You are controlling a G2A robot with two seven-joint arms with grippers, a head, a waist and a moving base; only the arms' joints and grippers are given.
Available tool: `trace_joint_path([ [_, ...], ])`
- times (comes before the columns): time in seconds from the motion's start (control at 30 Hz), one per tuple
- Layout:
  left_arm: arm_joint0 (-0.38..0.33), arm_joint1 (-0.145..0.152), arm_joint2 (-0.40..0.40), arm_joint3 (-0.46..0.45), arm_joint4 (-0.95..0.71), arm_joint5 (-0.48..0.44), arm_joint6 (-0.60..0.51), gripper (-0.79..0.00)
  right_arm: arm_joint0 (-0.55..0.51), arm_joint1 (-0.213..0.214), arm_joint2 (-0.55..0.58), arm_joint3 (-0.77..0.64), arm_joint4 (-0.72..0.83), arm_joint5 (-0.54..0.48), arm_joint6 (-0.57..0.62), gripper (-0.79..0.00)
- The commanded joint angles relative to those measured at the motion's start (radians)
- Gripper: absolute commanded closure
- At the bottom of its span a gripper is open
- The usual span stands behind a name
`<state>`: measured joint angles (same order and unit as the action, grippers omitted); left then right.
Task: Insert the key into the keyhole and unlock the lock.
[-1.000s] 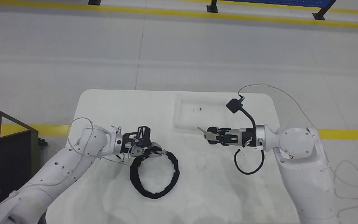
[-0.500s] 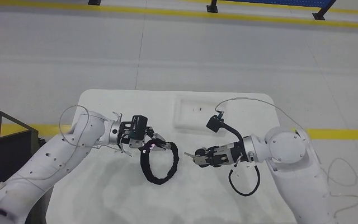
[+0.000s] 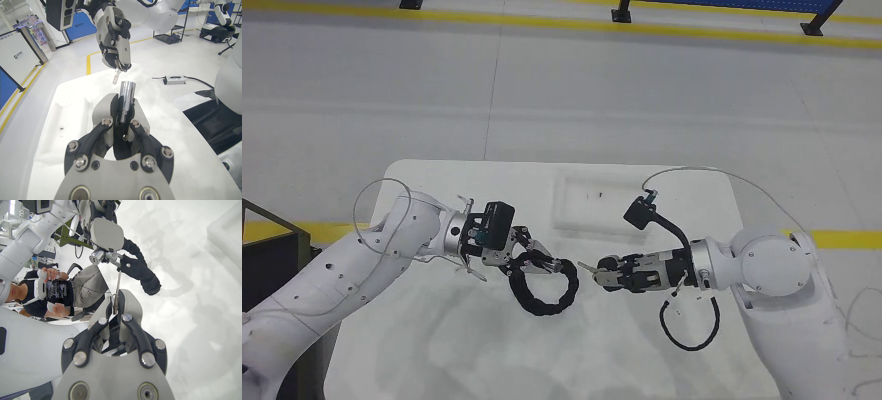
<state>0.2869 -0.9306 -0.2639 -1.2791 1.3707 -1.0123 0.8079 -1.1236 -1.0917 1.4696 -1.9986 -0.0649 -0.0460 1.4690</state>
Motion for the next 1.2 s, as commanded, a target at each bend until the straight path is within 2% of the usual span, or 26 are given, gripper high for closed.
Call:
trace_joint_path([
  [0.0, 0.0, 0.0, 0.0, 0.0, 0.0, 0.0, 0.0, 0.0, 0.0, 0.0, 0.0, 0.0, 0.0, 0.0, 0.0, 0.0],
  [0.23, 0.019, -0.001, -0.001, -0.014, -0.019, 0.0, -0.006, 0.0, -0.009, 0.001, -0.026, -0.017, 0.017, -0.005, 0.008, 0.0],
  [0.3, 0.021, -0.002, -0.004, -0.03, -0.009, 0.0, -0.024, 0.0, 0.002, 0.001, -0.048, -0.026, 0.101, -0.008, 0.043, 0.0],
  [0.4, 0.011, -0.005, -0.001, -0.047, 0.024, 0.0, -0.007, 0.0, 0.037, 0.014, -0.081, -0.052, 0.091, 0.031, 0.067, 0.0],
  [0.57, -0.033, -0.013, 0.02, -0.059, 0.074, 0.0, 0.0, 0.0, 0.092, 0.049, -0.135, -0.103, 0.088, 0.132, 0.067, 0.0],
  [0.8, -0.108, -0.016, 0.092, -0.077, 0.081, 0.0, 0.0, 0.0, 0.161, 0.102, -0.19, -0.163, 0.074, 0.254, 0.067, 0.0],
  [1.0, -0.114, -0.017, 0.094, -0.07, 0.087, 0.0, 0.0, 0.0, 0.189, 0.141, -0.209, -0.192, 0.047, 0.324, 0.067, 0.0],
  [1.17, -0.118, -0.015, 0.094, -0.071, 0.091, 0.0, 0.0, 0.0, 0.189, 0.162, -0.195, -0.192, 0.027, 0.342, 0.055, 0.0],
])
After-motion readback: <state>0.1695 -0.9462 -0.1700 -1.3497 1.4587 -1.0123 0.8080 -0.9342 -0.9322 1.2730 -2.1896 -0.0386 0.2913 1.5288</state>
